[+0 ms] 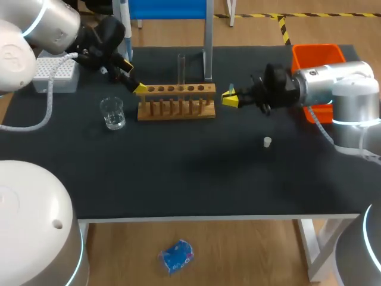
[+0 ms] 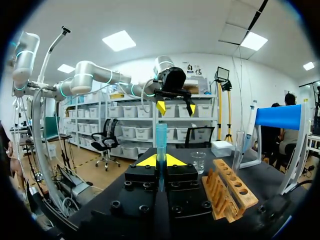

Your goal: Invert the test tube, pick up the pipette, mount the tip to pipette, aspirate from beaker and dispense into the tube, eject the tip, return the pipette, and cap with the stopper.

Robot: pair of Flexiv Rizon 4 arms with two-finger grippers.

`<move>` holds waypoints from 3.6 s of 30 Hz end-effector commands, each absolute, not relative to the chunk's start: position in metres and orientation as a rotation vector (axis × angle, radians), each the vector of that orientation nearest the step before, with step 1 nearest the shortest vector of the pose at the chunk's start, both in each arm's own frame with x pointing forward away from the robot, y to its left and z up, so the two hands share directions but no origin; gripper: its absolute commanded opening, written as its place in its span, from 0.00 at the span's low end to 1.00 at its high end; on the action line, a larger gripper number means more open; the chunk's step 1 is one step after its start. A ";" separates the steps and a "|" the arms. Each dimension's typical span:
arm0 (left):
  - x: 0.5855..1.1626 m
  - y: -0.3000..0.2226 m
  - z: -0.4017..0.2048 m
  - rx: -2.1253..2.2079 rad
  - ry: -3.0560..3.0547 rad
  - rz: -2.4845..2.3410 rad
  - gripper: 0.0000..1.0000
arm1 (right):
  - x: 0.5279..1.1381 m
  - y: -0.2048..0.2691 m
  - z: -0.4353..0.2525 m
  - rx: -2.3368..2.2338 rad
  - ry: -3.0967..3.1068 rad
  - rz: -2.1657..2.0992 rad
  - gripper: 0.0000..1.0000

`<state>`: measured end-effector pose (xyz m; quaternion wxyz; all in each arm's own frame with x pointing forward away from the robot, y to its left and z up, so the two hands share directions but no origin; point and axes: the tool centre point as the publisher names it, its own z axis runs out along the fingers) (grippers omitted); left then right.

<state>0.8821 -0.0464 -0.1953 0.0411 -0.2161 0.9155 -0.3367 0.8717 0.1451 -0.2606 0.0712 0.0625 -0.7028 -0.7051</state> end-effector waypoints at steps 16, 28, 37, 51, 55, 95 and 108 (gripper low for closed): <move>0.949 0.018 -0.196 -0.865 2.601 -0.995 1.00 | 0.872 0.144 -0.261 0.190 -2.112 -2.119 0.00; 1.027 0.084 -0.196 -1.031 2.456 -0.949 1.00 | 0.872 0.144 -0.261 0.190 -2.112 -2.119 0.00; 1.038 0.088 -0.197 -1.058 2.447 -0.940 1.00 | 0.872 0.144 -0.261 0.190 -2.112 -2.119 0.00; 1.057 0.092 -0.204 -1.084 2.421 -0.924 1.00 | 0.872 0.144 -0.261 0.190 -2.112 -2.119 0.00; 1.084 0.094 -0.206 -1.105 2.371 -0.916 1.00 | 0.872 0.144 -0.261 0.190 -2.112 -2.119 0.00; 1.151 0.024 -0.195 -1.382 2.034 -0.829 1.00 | 0.872 0.144 -0.261 0.190 -2.112 -2.119 0.00; 1.174 0.023 -0.199 -1.505 1.937 -0.801 1.00 | 0.872 0.144 -0.261 0.190 -2.112 -2.119 0.00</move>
